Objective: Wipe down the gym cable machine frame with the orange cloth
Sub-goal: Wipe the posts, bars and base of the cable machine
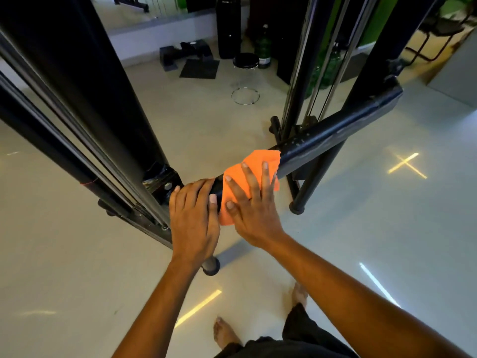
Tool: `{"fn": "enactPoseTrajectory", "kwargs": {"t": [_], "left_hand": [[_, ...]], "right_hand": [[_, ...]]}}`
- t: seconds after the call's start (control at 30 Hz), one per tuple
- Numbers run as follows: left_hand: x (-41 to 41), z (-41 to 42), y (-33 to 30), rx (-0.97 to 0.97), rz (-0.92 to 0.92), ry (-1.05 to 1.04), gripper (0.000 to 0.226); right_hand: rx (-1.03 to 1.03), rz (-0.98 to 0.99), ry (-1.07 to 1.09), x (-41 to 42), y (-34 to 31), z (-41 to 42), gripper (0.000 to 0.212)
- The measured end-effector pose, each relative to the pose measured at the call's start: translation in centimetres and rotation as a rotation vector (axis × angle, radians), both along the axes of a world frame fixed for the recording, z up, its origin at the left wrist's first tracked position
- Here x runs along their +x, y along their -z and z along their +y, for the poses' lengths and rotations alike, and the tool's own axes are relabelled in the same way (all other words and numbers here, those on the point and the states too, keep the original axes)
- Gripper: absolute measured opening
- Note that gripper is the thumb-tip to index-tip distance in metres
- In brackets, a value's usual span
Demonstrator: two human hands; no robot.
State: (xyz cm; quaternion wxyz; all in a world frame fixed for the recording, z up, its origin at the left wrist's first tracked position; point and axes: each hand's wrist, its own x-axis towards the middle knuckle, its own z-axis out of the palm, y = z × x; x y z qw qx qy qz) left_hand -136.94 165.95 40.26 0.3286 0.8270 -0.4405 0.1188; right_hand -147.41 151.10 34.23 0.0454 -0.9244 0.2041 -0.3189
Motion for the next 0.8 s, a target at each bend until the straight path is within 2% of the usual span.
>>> {"fn": "enactPoseTrajectory", "kwargs": {"t": [0.1, 0.13, 0.23, 0.33, 0.43, 0.57, 0.67, 0.8], "left_hand": [[-0.8, -0.4, 0.0, 0.085, -0.062, -0.063, 0.042], [-1.3, -0.7, 0.0, 0.13, -0.1, -0.083, 0.045], [-2.4, -2.6, 0.0, 0.2, -0.181, -0.119, 0.048], [-3.7, -4.3, 0.0, 0.205, -0.154, -0.185, 0.046], [-4.9, -6.0, 0.0, 0.196, -0.122, -0.256, 0.047], [-5.9, -7.2, -0.1, 0.275, -0.139, -0.326, 0.051], [-6.6, -8.5, 0.0, 0.352, -0.152, -0.392, 0.052], [-7.8, -9.7, 0.3, 0.317, -0.08, -0.457, 0.05]], "right_hand": [[-0.229, 0.076, -0.12, -1.8, 0.3, -5.1, 0.066], [-0.245, 0.086, -0.12, -2.6, 0.2, -7.4, 0.067], [-0.095, -0.015, 0.037, -4.4, -0.8, -11.6, 0.065], [0.0, -0.051, 0.024, -3.1, -1.1, -9.4, 0.057], [-0.038, -0.037, -0.143, -2.3, -0.8, -7.7, 0.056], [-0.229, 0.001, -0.269, -4.3, -1.2, -15.2, 0.058], [-0.117, -0.048, -0.154, -5.5, -1.6, -18.6, 0.057], [-0.024, -0.089, -0.151, -4.0, -1.8, -13.8, 0.049]]}}
